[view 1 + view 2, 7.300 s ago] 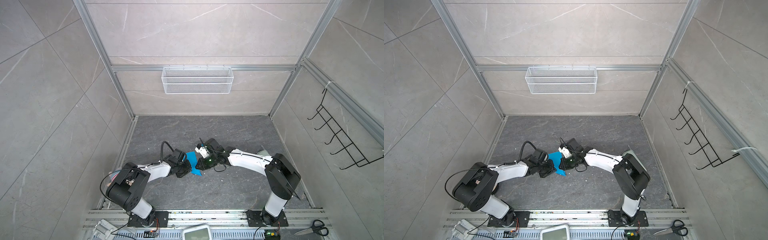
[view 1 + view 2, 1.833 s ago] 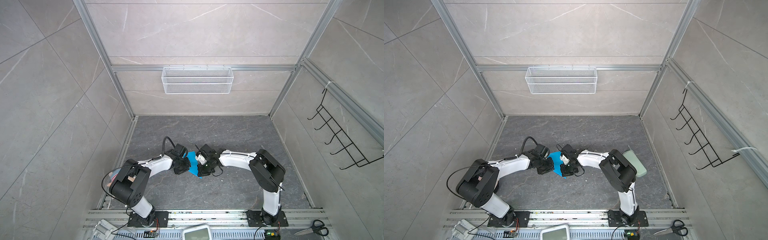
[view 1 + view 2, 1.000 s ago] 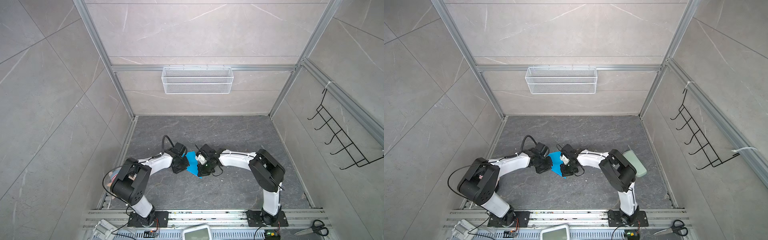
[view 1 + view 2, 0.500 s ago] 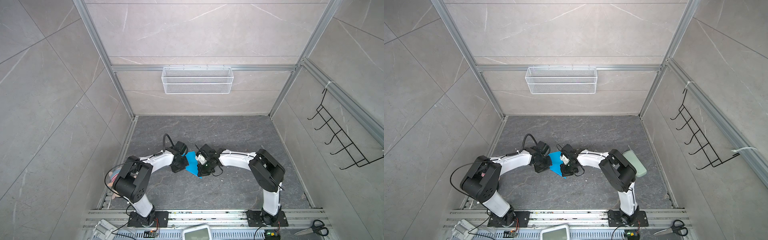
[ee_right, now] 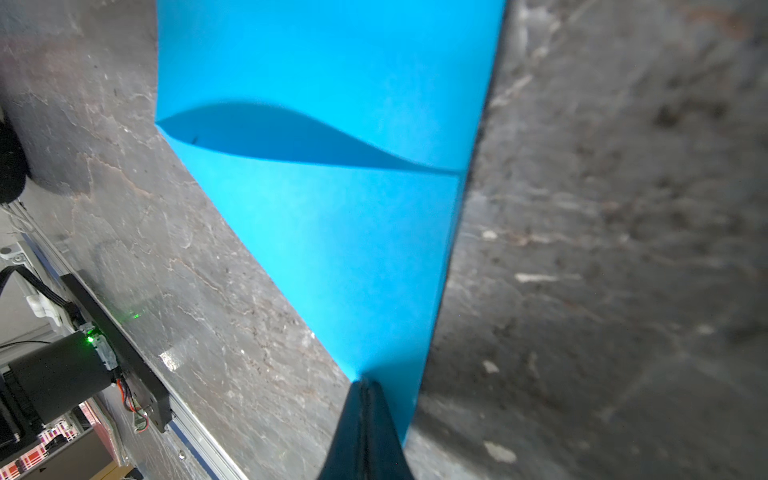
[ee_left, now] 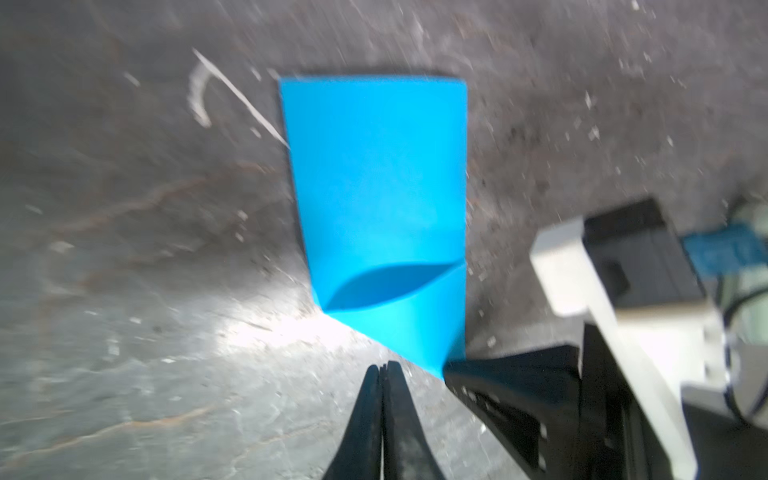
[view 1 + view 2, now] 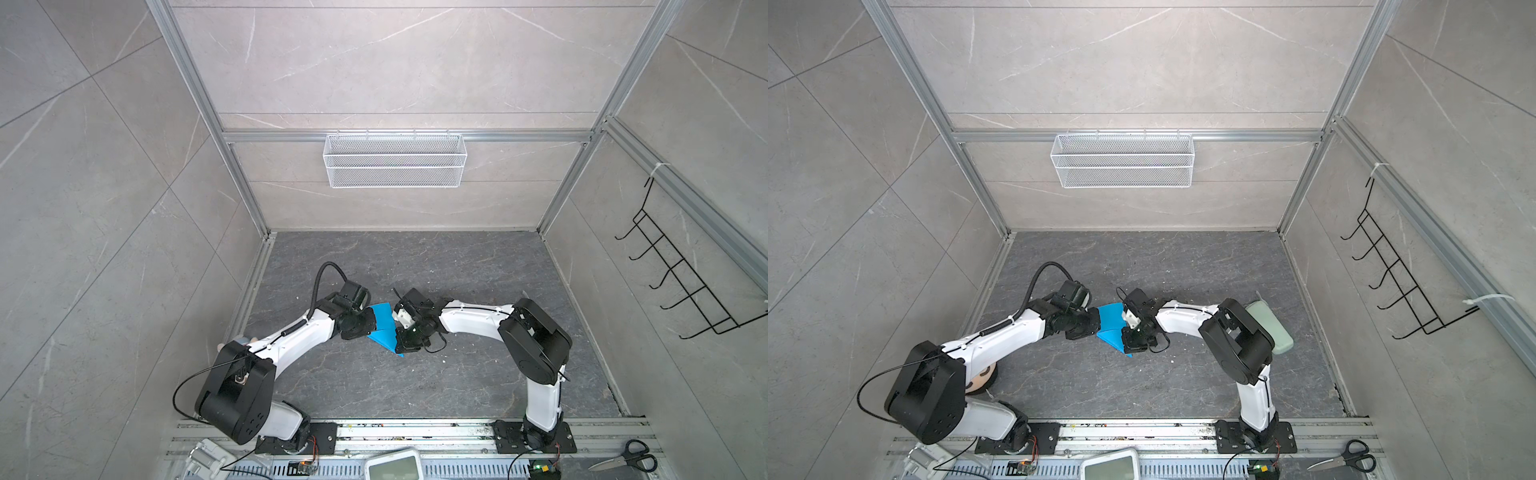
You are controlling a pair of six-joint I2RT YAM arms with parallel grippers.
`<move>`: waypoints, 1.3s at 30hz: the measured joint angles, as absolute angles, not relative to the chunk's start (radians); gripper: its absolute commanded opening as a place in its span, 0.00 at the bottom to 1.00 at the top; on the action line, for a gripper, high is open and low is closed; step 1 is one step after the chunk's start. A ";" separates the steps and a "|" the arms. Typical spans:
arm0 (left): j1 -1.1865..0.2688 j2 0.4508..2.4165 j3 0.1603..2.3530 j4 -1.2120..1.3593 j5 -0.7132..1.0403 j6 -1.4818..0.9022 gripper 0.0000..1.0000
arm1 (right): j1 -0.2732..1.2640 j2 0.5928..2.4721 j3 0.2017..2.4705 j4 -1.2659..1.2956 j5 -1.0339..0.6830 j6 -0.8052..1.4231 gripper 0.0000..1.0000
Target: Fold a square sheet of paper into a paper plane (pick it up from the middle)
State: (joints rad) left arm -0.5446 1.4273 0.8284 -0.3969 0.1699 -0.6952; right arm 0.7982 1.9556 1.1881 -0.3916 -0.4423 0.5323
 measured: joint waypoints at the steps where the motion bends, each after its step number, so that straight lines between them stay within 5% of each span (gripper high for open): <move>1: -0.549 1.430 0.812 -0.381 0.189 -0.695 0.09 | 0.798 1.956 1.188 -0.391 -0.443 0.533 0.07; 16: -0.613 1.652 0.894 -0.350 0.262 -0.658 0.08 | 0.798 1.956 1.188 -0.392 -0.442 0.550 0.06; 39: -0.614 1.754 1.043 -0.581 0.084 -0.593 0.09 | 0.798 1.956 1.188 -0.392 -0.442 0.551 0.06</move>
